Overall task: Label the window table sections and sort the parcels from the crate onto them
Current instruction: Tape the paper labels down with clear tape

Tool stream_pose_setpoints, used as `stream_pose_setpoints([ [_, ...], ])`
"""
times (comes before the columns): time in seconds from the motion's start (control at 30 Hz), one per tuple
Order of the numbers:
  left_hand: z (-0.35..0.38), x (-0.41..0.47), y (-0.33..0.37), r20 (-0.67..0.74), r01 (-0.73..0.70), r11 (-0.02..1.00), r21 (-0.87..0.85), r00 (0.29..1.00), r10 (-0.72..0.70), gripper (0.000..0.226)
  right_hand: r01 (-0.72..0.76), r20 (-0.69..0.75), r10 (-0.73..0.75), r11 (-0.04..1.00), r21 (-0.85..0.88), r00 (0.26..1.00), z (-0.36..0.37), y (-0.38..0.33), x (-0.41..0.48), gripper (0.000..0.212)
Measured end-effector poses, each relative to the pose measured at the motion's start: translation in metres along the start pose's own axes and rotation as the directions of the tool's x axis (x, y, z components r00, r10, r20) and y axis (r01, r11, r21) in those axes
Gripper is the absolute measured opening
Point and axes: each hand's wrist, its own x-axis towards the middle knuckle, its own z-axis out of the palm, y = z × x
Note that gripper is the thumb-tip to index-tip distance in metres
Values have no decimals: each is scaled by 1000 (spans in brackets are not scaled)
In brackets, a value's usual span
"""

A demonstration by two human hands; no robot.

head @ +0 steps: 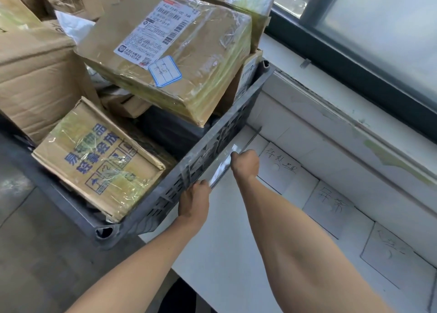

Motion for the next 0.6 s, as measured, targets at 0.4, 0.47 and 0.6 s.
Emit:
stream_pose_setpoints([
  [0.4,-12,-34,11,11,-388,751,534,891,453,29,58,-140,-64,997,-45,988,-22,-3,-26,16],
  [0.47,-13,-44,14,4,-410,702,583,865,502,32,45,-151,-48,999,-23,987,-32,3,-33,17],
  [0.6,2,-74,23,25,-458,679,574,839,544,33,21,-159,-23,1000,-15,987,-56,34,-48,12],
])
